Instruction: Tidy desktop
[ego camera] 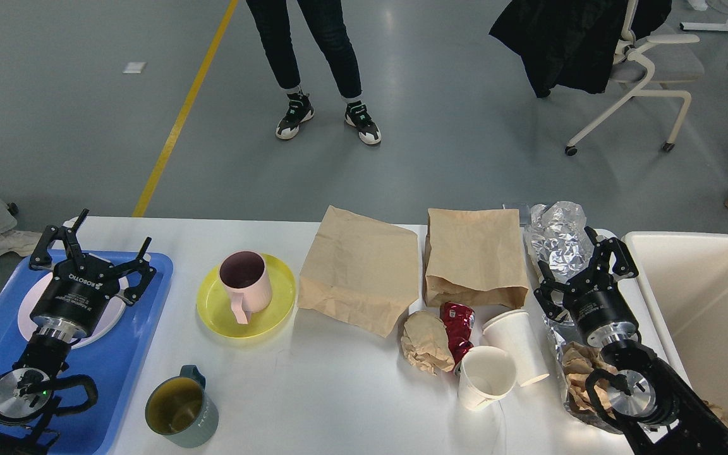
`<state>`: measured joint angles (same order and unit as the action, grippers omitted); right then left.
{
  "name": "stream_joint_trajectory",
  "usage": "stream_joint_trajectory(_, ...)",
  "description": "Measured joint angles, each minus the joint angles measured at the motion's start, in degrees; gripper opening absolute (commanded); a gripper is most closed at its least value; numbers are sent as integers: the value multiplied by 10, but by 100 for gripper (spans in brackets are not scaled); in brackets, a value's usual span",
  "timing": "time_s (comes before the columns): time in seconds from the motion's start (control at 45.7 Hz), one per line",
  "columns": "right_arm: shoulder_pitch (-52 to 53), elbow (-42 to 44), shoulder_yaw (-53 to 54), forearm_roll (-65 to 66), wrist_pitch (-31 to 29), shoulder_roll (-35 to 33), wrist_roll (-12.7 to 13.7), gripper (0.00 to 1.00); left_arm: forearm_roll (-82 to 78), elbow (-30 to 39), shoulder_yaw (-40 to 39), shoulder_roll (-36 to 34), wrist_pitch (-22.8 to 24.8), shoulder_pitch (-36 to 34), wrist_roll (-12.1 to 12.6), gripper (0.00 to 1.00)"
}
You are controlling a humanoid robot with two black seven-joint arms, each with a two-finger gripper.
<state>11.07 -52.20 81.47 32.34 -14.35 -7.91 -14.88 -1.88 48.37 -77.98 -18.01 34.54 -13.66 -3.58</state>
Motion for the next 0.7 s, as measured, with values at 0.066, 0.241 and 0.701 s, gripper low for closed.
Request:
stream_joint_trajectory(0.066,0,0,0,0,0,0,0,100,0,0,0,-2,1,-2,0,98)
stream_joint_trajectory(0.241,0,0,0,0,0,0,0,100,0,0,0,-3,2,-3,-2,98)
stream_joint_trajectory(0.701,0,1,0,0,0,0,0,100,0,0,0,0,-2,-1,-3,98)
